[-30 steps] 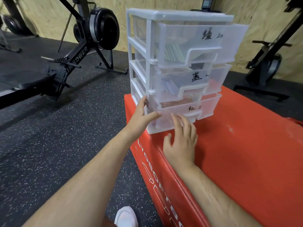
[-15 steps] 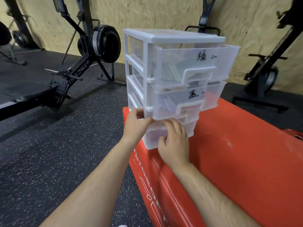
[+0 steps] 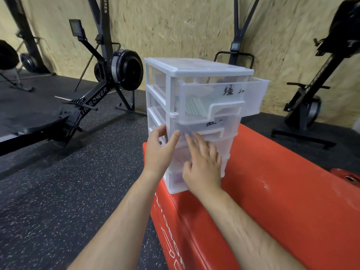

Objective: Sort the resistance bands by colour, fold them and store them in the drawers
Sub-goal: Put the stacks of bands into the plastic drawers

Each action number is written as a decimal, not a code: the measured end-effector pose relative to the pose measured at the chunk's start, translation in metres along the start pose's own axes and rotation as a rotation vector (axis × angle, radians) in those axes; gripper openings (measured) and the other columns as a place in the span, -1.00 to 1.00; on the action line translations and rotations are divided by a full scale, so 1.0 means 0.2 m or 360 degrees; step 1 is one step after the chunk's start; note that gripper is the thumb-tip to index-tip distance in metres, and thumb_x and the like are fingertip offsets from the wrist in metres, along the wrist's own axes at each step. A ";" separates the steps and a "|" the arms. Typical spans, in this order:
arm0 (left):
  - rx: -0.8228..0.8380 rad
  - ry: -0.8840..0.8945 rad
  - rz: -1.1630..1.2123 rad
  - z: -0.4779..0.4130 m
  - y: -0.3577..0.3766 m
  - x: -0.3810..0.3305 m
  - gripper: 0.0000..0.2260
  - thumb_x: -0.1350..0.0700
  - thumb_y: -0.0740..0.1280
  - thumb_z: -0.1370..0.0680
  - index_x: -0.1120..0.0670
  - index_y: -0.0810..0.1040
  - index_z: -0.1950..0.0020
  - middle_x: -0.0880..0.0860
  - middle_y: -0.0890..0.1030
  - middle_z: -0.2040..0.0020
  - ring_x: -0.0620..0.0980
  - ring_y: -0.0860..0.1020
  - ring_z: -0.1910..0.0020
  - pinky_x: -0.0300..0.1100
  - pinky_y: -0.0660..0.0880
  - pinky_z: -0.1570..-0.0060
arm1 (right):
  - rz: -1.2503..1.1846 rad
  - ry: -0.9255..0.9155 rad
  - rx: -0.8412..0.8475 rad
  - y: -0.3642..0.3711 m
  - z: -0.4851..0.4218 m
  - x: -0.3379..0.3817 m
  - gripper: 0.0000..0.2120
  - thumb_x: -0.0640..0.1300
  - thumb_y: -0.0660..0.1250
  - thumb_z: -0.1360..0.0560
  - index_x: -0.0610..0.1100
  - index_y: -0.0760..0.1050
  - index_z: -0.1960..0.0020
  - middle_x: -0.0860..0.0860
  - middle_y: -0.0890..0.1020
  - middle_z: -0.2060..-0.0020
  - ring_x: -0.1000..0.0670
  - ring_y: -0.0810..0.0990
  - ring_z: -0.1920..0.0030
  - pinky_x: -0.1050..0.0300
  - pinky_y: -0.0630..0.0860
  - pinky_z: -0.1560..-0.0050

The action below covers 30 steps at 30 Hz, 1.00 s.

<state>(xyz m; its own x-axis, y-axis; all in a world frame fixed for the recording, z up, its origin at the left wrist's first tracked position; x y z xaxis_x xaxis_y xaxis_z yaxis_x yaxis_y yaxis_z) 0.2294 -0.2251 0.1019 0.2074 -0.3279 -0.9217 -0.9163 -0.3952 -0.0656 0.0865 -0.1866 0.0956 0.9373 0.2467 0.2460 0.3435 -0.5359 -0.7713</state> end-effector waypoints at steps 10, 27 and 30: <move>0.0052 0.0195 0.0252 -0.01 0.01 -0.34 -0.52 -0.14 0.32 -0.56 -0.04 0.37 -0.44 -0.17 0.42 -0.38 -0.39 0.35 -0.35 -0.29 0.29 -0.37 | -0.0182 -0.0282 -0.0698 -0.33 -0.04 0.05 -0.38 -0.24 0.26 -0.36 -0.05 0.46 -0.43 -0.05 0.44 -0.44 -0.16 0.40 -0.38 -0.13 0.35 -0.37; -0.0130 0.0313 -0.0005 -0.21 -0.01 -0.33 -0.63 -0.04 0.44 -0.52 -0.02 0.51 -0.30 -0.14 0.57 -0.18 -0.23 0.50 -0.21 -0.02 0.52 -0.19 | 0.0090 -0.0230 -0.0159 -0.25 -0.31 0.12 -0.40 -0.05 0.17 -0.55 0.10 0.17 -0.58 0.07 0.18 -0.57 -0.10 0.21 -0.47 -0.11 0.22 -0.39; -0.0113 0.0383 -0.0083 -0.18 -0.01 -0.35 -0.66 0.00 0.42 -0.54 0.00 0.50 -0.29 -0.13 0.55 -0.17 -0.18 0.50 -0.20 -0.03 0.51 -0.19 | 0.0130 -0.0258 -0.0186 -0.28 -0.30 0.12 -0.43 -0.05 0.17 -0.55 0.09 0.21 -0.56 0.07 0.25 -0.54 -0.09 0.24 -0.46 -0.09 0.24 -0.37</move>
<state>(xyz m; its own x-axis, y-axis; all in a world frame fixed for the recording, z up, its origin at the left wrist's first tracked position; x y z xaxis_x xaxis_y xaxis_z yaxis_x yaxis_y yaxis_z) 0.2301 -0.2326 0.1799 0.3369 -0.4970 -0.7997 -0.8777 -0.4733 -0.0756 0.0931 -0.1995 0.1802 0.9440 0.3202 0.0802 0.2797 -0.6470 -0.7094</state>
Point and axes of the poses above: each hand's wrist, its own z-axis away from the middle knuckle, its own y-axis out of the palm, x = y × z, the point moved 6 cm from there along -z, towards the middle knuckle
